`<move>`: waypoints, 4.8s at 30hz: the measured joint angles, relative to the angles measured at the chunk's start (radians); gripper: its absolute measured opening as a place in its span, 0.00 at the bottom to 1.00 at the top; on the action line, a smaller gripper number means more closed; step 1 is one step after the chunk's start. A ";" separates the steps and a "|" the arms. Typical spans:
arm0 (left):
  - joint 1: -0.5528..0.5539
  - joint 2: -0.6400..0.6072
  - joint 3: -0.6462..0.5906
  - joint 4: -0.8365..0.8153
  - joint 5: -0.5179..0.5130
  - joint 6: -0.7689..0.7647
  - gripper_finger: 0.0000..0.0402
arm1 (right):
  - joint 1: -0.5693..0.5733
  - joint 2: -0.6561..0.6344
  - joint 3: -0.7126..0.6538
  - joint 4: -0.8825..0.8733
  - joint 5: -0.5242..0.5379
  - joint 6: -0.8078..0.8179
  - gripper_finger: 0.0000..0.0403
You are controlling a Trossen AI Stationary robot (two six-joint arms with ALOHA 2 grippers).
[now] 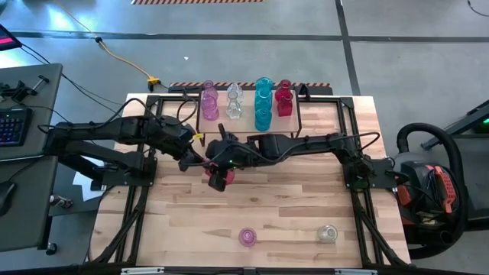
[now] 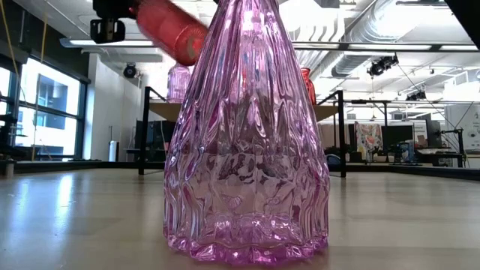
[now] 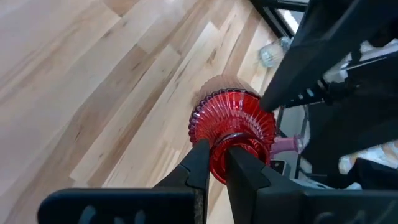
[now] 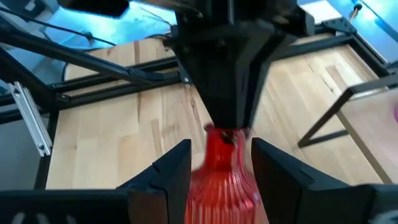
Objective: Sort vases onto shelf
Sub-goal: Put the red vase on the shelf aligned with the other red vases
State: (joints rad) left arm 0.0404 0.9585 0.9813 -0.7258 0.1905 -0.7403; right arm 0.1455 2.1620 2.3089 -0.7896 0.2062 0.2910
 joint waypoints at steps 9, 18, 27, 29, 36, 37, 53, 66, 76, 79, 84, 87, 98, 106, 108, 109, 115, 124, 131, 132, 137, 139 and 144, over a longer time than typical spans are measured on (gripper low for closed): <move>-0.012 0.023 0.000 0.051 -0.022 -0.009 0.05 | -0.009 0.008 0.000 -0.037 0.002 0.033 0.37; -0.012 0.049 -0.001 0.053 -0.042 0.000 0.05 | -0.011 0.045 -0.001 -0.051 -0.004 0.026 0.37; -0.012 0.066 -0.001 0.064 -0.040 0.010 0.05 | -0.024 0.045 -0.001 -0.048 -0.007 0.026 0.37; -0.011 0.066 -0.001 0.067 -0.040 0.010 0.05 | -0.028 0.045 -0.001 -0.047 -0.008 0.027 0.37; -0.010 0.067 -0.002 0.057 -0.043 0.017 0.05 | -0.035 0.053 0.001 -0.049 -0.023 0.068 0.26; -0.010 0.067 -0.002 0.057 -0.043 0.017 0.05 | -0.035 0.055 0.001 -0.049 -0.026 0.067 0.24; -0.011 0.067 -0.003 0.052 -0.044 0.011 0.06 | -0.032 0.060 0.001 -0.051 -0.034 0.072 0.18; -0.010 0.090 0.000 0.041 0.008 0.036 0.21 | -0.031 0.065 -0.001 -0.064 -0.048 0.078 0.18; 0.013 0.057 0.005 0.054 0.079 0.017 0.29 | -0.033 0.067 -0.003 -0.109 -0.068 0.142 0.18; 0.028 0.037 0.005 0.058 0.091 0.018 0.29 | -0.033 0.067 -0.003 -0.122 -0.068 0.159 0.18; 0.044 0.006 0.003 0.046 0.108 0.019 0.29 | -0.032 0.049 -0.003 -0.159 -0.068 0.180 0.18; 0.052 -0.015 0.003 0.045 0.127 0.029 0.29 | -0.032 0.012 -0.003 -0.194 -0.060 0.180 0.18; 0.052 -0.077 0.001 0.041 0.123 0.027 0.29 | -0.037 -0.155 -0.001 -0.230 0.116 0.096 0.17; 0.052 -0.073 0.001 0.036 0.118 0.028 0.29 | -0.059 -0.268 -0.001 -0.363 0.264 0.082 0.18; 0.052 -0.072 0.001 0.033 0.113 0.029 0.29 | -0.068 -0.296 0.000 -0.393 0.281 0.082 0.18; 0.052 -0.073 0.001 0.035 0.110 0.029 0.29 | -0.073 -0.308 0.000 -0.411 0.298 0.076 0.18; 0.052 -0.073 0.001 0.034 0.060 0.027 0.29 | -0.115 -0.389 0.000 -0.465 0.333 0.024 0.18; 0.052 -0.073 0.000 0.035 0.020 -0.023 0.29 | -0.227 -0.512 0.000 -0.472 0.293 -0.114 0.18; 0.052 -0.072 0.000 0.035 -0.006 -0.046 0.29 | -0.316 -0.608 0.000 -0.515 0.265 -0.187 0.18; 0.052 -0.072 0.000 0.035 -0.011 -0.052 0.29 | -0.328 -0.620 0.000 -0.519 0.250 -0.201 0.18; 0.052 -0.072 0.000 0.035 -0.052 -0.071 0.29 | -0.408 -0.668 0.000 -0.531 0.160 -0.261 0.18; 0.052 -0.072 0.000 0.036 -0.056 -0.071 0.29 | -0.451 -0.684 0.000 -0.555 0.148 -0.266 0.18; 0.053 -0.072 0.000 0.036 -0.056 -0.087 0.29 | -0.555 -0.721 0.000 -0.590 0.096 -0.280 0.18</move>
State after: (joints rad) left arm 0.0937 0.8860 0.9817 -0.6903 0.1348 -0.8274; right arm -0.4096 1.4406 2.3089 -1.3797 0.3026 0.0106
